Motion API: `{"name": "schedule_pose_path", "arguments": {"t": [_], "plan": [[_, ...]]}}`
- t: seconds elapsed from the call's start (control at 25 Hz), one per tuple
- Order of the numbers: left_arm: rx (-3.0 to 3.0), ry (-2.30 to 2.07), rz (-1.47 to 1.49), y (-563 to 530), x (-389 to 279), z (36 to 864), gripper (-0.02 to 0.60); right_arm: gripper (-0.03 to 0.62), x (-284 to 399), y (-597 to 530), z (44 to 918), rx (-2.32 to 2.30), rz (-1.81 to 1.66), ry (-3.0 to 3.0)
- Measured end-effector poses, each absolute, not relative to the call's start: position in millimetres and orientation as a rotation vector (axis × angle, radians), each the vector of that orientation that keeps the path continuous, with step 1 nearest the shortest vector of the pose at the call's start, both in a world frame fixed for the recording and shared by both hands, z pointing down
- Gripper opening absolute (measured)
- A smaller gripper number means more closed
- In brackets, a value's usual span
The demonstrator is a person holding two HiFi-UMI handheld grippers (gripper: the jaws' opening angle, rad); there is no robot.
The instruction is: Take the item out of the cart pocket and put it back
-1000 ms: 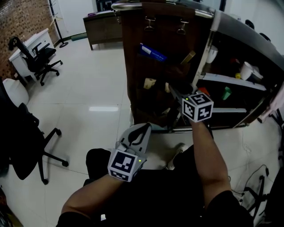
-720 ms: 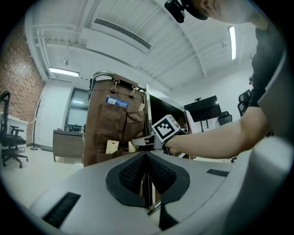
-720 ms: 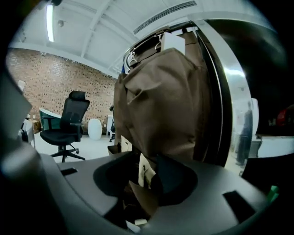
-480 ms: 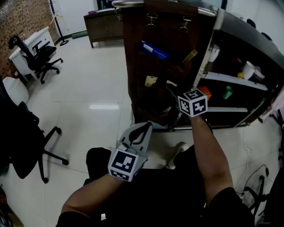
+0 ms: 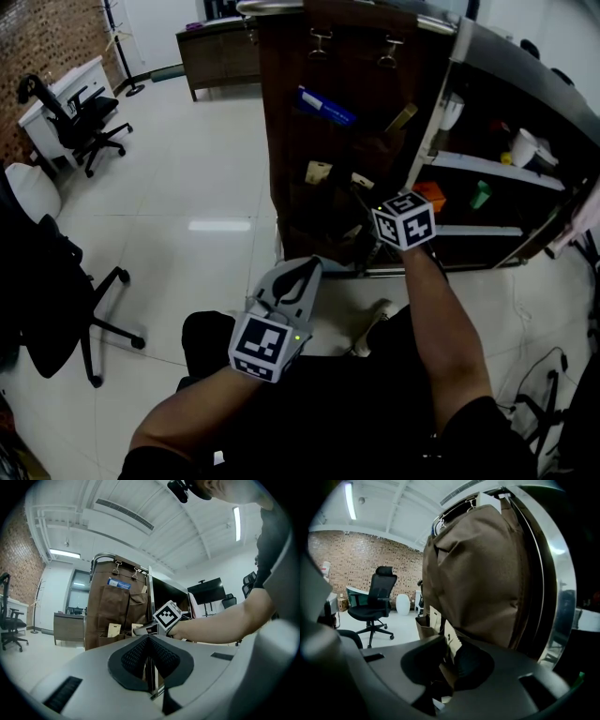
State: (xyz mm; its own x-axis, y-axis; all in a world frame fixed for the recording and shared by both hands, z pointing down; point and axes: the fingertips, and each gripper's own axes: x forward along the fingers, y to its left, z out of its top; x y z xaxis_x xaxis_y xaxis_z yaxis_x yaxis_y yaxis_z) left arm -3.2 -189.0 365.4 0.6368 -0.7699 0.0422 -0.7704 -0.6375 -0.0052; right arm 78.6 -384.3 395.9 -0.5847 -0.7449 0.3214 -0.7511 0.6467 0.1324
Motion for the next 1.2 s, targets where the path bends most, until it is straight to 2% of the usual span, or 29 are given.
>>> {"name": "schedule_pose_path", "arguments": {"t": [0.6,1.2], "plan": [[2.841,-1.331,0.067,-186.2,-2.8,364.4,0.000,0.071,83.5,-347.4,300.1,1.274,-0.025,-2.628],[2.843,-1.335,0.060,-183.9,-4.9,363.0,0.000,0.071,84.0,-237.7,200.0,1.237,-0.197,-2.820]]}}
